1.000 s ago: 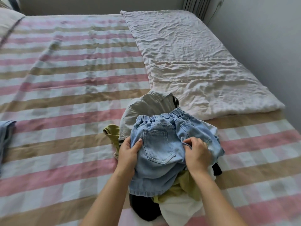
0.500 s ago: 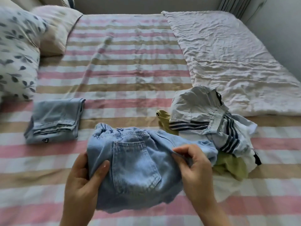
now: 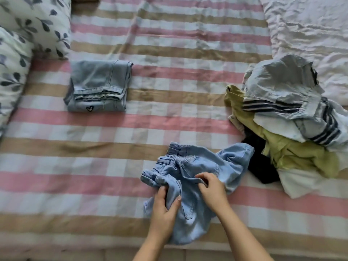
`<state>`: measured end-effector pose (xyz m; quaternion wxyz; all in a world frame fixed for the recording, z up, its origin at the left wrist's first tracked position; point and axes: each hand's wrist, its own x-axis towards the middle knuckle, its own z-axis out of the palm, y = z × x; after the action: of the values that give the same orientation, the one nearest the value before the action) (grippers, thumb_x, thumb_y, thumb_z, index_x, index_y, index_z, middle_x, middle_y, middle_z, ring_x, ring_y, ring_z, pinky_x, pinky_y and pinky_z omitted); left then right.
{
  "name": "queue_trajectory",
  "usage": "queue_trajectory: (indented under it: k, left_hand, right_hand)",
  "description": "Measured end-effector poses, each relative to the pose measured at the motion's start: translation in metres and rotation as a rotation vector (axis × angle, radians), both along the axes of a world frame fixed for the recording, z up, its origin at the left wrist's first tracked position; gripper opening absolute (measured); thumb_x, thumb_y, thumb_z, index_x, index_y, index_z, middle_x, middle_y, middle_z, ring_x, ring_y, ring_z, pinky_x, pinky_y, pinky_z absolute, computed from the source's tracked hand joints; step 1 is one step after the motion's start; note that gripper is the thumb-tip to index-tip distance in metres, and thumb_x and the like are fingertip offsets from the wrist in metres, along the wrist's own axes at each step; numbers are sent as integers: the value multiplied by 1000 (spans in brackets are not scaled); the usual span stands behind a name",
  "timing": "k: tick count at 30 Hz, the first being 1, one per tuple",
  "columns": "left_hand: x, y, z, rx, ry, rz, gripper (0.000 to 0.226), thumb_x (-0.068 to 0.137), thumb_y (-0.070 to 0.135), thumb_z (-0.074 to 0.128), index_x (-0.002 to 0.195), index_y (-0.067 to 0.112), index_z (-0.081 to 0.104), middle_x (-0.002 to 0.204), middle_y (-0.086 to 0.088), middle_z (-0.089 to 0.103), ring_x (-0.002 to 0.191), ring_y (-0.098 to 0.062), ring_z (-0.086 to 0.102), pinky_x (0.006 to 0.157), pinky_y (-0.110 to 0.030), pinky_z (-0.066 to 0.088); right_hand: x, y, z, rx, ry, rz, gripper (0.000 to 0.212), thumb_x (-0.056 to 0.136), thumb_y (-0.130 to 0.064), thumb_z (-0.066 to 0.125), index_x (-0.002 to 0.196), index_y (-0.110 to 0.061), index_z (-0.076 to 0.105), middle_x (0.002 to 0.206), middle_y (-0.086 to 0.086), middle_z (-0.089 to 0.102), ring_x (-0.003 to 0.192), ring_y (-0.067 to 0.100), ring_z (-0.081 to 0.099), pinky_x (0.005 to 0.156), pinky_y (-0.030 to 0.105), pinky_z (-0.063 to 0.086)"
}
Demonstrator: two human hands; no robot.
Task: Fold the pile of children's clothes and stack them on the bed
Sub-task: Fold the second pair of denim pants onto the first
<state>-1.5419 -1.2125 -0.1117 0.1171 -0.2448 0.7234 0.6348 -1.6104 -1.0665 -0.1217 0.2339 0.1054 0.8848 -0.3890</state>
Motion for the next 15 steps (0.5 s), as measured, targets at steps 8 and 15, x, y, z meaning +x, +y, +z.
queue_trajectory:
  k: [8, 15]
  left_hand:
    - [-6, 17, 14, -10, 84, -24, 20, 90, 22, 42, 105, 30, 53, 111, 0, 49, 111, -10, 50, 100, -24, 37]
    - [-16, 13, 13, -102, 202, -373, 25, 87, 10, 48, 107, 15, 62, 114, -6, 58, 111, -20, 53, 96, -32, 41]
  right_hand:
    - [-18, -37, 62, -174, 224, 79, 33, 83, -30, 67, 113, -18, 62, 107, -7, 61, 106, 11, 54, 90, 18, 40]
    - [-41, -58, 50, 222, 40, 430, 25, 77, -26, 61, 101, -19, 54, 104, 1, 63, 102, 24, 56, 76, 35, 47]
